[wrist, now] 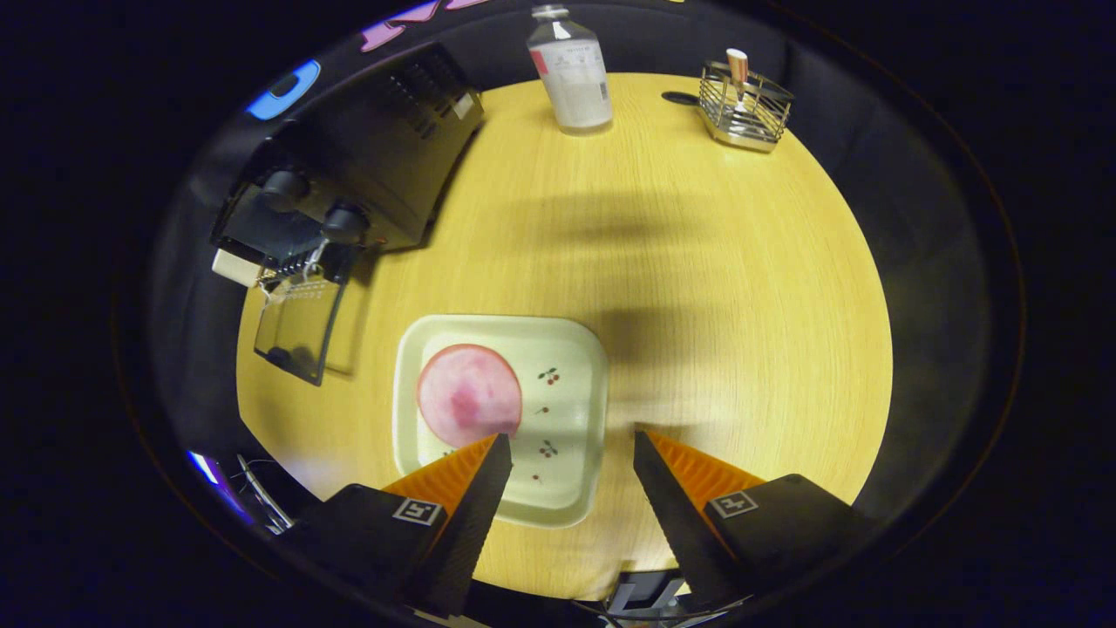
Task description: Open the toaster oven, put the food inside, and close the toaster oven door.
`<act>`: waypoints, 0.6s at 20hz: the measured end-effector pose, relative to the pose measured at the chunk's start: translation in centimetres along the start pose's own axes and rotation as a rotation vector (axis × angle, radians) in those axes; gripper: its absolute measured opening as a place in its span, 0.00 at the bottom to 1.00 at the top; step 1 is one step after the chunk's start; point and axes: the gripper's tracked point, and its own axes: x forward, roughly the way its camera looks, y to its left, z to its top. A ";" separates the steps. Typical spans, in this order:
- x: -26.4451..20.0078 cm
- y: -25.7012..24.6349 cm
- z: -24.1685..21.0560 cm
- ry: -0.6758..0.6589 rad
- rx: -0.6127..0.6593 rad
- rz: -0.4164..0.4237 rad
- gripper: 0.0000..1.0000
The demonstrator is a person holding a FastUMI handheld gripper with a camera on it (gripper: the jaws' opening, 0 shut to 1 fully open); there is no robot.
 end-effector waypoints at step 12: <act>0.5 -0.4 1.0 0.036 0.116 0.115 0.09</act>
